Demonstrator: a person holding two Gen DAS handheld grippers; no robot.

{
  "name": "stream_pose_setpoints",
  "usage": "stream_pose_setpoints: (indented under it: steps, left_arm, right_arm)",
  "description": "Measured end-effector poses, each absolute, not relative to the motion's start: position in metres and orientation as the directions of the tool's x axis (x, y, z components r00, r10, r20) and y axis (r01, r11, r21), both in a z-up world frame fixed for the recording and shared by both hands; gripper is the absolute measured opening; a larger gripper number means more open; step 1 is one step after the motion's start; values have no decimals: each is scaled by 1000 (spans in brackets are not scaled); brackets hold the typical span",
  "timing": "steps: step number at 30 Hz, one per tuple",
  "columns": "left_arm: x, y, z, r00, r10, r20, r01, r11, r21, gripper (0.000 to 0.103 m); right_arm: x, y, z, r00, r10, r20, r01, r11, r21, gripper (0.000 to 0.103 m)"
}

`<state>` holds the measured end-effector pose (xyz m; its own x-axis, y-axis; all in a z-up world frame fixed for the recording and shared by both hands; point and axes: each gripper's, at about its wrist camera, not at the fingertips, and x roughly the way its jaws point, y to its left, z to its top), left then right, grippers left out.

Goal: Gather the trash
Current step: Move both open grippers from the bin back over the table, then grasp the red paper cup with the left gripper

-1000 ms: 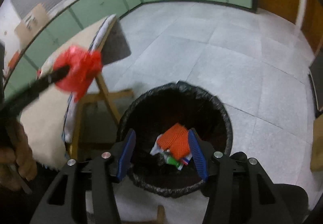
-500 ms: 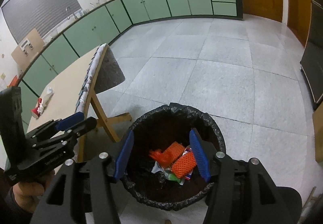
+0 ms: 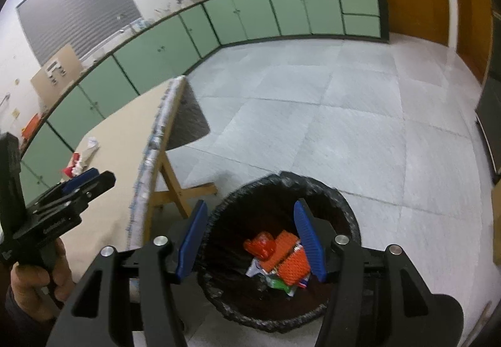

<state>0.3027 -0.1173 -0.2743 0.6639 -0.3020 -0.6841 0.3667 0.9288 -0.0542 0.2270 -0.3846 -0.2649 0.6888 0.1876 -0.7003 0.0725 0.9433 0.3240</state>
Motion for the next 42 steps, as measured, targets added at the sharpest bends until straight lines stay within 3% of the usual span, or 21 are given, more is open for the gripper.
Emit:
stream_pose_setpoints:
  steps: [11, 21, 29, 42]
  left_arm:
    - [283, 32, -236, 782, -63, -620, 69, 997, -14, 67]
    - [309, 156, -239, 794, 114, -597, -130, 991, 16, 68]
    - [363, 200, -270, 764, 71, -641, -143, 988, -61, 70]
    - [432, 227, -315, 678, 50, -733, -158, 984, -78, 70]
  right_arm:
    - [286, -246, -219, 690, 348, -634, -239, 937, 254, 58]
    - [357, -93, -213, 641, 487, -593, -465, 861, 204, 58]
    - [411, -17, -237, 613, 515, -599, -509, 837, 199, 58]
    - [461, 19, -270, 585, 519, -624, -505, 834, 221, 58]
